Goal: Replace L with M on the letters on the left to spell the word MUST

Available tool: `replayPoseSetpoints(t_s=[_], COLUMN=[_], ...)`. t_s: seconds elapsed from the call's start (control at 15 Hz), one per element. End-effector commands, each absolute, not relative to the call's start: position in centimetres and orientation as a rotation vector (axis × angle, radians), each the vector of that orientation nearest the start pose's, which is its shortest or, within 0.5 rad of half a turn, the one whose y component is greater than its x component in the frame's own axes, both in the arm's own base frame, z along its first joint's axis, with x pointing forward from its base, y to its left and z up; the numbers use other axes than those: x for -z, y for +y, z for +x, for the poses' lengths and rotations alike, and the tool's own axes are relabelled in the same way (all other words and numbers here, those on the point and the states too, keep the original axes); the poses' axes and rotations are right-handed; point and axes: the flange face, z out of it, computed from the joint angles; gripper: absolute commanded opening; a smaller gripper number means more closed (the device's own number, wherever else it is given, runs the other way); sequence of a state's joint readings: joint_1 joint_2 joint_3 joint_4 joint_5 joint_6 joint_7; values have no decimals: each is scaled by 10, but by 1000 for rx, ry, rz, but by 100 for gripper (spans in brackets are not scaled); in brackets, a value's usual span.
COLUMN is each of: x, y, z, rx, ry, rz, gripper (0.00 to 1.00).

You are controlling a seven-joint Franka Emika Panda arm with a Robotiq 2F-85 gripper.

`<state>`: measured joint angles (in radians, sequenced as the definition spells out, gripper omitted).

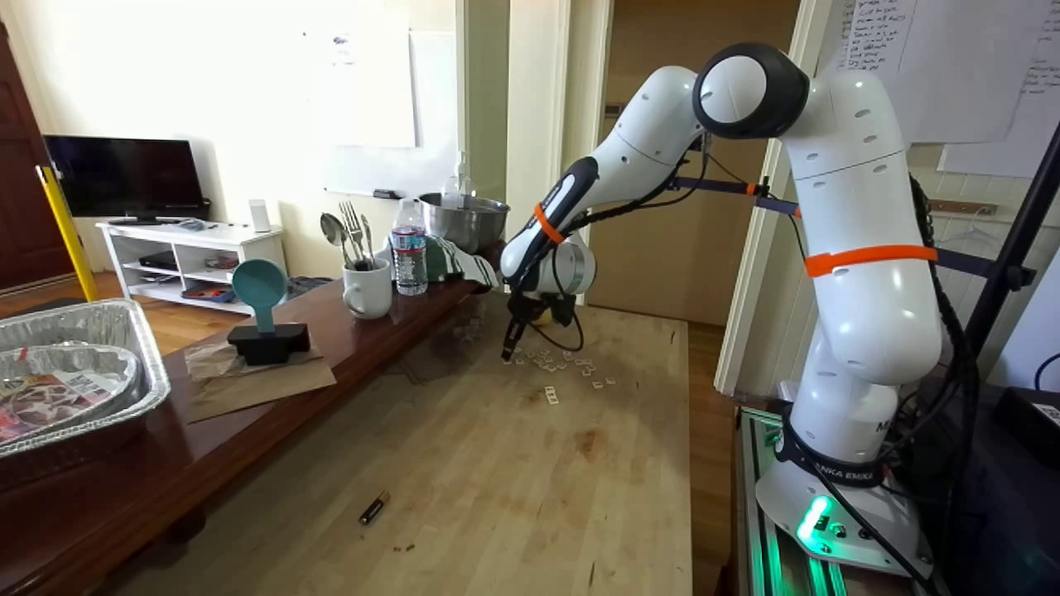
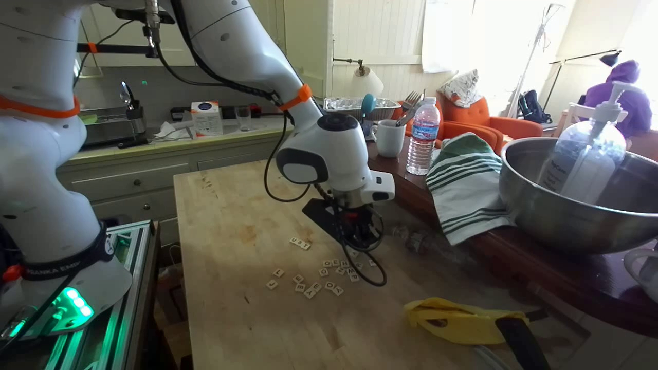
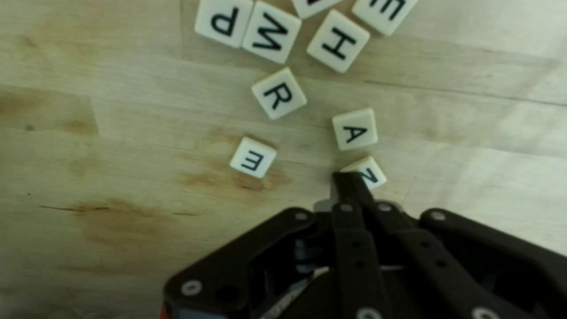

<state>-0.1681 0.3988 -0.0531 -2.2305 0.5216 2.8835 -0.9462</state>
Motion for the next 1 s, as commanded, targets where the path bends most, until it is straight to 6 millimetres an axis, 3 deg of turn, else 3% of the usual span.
replayPoseSetpoints(t_s=[0.0, 0.6, 0.93], x=[-191, -189, -194], y=[-130, -82, -60], z=[519, 495, 480], rx=[341, 259, 215], ry=[-399, -422, -294], rz=[-3070, -3115, -3184], gripper=[0, 0, 0])
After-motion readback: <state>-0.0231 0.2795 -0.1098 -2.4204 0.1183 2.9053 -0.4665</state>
